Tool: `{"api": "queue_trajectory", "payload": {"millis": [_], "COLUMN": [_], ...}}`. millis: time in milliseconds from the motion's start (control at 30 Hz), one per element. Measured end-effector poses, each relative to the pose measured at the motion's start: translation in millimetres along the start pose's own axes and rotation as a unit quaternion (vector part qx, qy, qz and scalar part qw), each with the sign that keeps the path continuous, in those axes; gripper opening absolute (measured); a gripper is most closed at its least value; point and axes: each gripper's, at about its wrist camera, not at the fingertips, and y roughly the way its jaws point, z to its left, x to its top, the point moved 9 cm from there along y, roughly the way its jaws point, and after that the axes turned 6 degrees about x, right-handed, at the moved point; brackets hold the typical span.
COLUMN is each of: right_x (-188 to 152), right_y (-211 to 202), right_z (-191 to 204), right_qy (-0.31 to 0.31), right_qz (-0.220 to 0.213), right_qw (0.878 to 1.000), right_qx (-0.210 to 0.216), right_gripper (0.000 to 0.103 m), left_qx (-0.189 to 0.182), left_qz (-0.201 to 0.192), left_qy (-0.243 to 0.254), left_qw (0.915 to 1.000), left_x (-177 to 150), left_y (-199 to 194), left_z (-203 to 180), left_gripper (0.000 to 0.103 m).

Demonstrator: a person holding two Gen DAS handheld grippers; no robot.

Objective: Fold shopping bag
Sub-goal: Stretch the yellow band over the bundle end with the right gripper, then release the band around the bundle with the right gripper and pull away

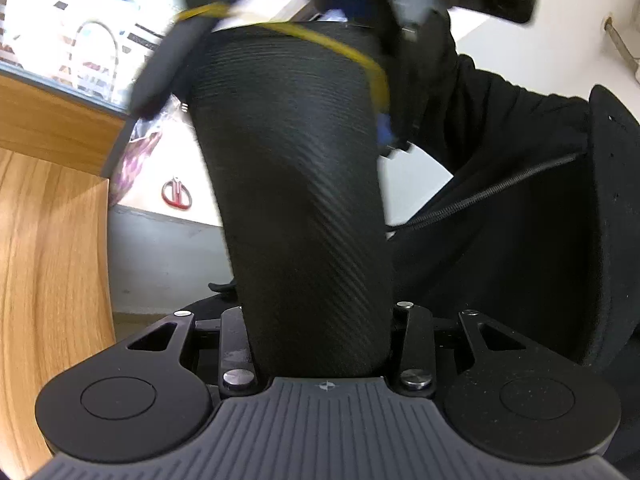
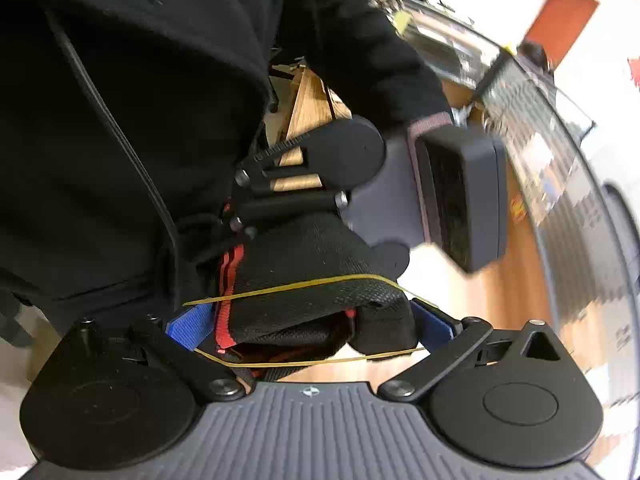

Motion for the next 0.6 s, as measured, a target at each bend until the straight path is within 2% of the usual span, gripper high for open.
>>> {"api": "queue_trajectory", "payload": {"millis": [100, 200, 300, 400, 467, 500, 533, 600], "right_x": [-13.1, -10.5, -5.9, -1.3, 0.1, -1.7, -5.0, -15.5], "right_y": [2.0, -0.6, 1.4, -2.1, -8.2, -12.3, -15.7, -19.1], "right_z": [-3.9, -4.3, -6.8, -7.2, -12.2, -15.3, -19.5, -31.3], "right_qy": [0.04, 0.061, 0.075, 0.086, 0.109, 0.123, 0.138, 0.173], "right_qz": [-0.004, -0.059, -0.112, -0.174, -0.24, -0.277, -0.317, -0.399], "right_qw": [0.998, 0.992, 0.985, 0.974, 0.957, 0.944, 0.929, 0.889], "right_qx": [0.05, 0.09, 0.108, 0.116, 0.123, 0.13, 0.134, 0.14], "right_gripper": [0.103, 0.103, 0.103, 0.103, 0.103, 0.103, 0.103, 0.103], "left_qx": [-0.016, -0.022, -0.004, 0.025, 0.033, 0.036, 0.039, 0.036], "left_qz": [-0.01, -0.025, -0.037, -0.069, -0.104, -0.132, -0.159, -0.195], "left_qy": [0.008, 0.016, 0.034, 0.073, 0.078, 0.073, 0.068, 0.055], "left_qw": [0.9998, 0.9993, 0.9987, 0.9946, 0.9909, 0.9879, 0.9841, 0.9786], "left_x": [-1.5, -4.2, -5.9, -5.8, -7.1, -8.7, -10.4, -13.7], "left_y": [-4.2, -12.1, -20.4, -33.8, -43.2, -51.0, -59.0, -71.9], "left_z": [-3.6, -4.7, -8.9, -17.0, -15.9, -12.6, -9.2, -8.8], "left_gripper": [0.042, 0.042, 0.042, 0.042, 0.043, 0.043, 0.043, 0.043]}}
